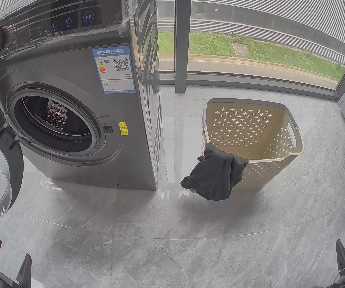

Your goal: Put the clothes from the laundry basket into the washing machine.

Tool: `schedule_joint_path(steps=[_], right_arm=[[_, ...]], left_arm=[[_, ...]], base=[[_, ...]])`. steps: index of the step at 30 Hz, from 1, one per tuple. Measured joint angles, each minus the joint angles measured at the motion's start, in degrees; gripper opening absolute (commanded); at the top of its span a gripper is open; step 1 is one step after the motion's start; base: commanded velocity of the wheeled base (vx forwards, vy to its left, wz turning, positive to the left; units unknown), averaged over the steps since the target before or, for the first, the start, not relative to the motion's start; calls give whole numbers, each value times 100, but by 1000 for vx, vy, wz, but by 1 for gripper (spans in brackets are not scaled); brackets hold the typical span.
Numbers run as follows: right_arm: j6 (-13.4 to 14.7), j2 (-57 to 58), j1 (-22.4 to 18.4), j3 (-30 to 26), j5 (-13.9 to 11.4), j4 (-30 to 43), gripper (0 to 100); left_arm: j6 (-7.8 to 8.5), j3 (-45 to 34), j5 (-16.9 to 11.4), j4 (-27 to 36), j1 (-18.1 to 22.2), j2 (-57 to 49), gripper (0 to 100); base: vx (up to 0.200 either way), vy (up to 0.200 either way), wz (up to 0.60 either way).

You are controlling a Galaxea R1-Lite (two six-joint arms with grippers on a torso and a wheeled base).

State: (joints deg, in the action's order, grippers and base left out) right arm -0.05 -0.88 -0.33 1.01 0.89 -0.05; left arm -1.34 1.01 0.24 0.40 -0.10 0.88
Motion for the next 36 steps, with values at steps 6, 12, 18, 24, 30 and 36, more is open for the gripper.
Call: schedule_joint_path(steps=[6,12,18,24,30,36], right_arm=[[-2,-2,0,0,0,-2,100],[0,-2,0,0,0,-5,100],[-2,-2,0,0,0,0,100],[-2,-5,0,0,0,0,100],[5,-5,6,0,0,-2,100],[5,-5,11,0,0,-6,100]], left_arm=[[-2,0,0,2,0,2,100],[-2,0,0,2,0,2,100],[1,0,-2,4,0,2,100],[4,0,0,4,0,5,100],[1,0,-2,4,0,5,100],[4,0,0,0,0,5,100]], base=[[0,-200,0],[0,-67,0],[67,0,0],[200,0,0],[67,0,0],[0,67,0]])
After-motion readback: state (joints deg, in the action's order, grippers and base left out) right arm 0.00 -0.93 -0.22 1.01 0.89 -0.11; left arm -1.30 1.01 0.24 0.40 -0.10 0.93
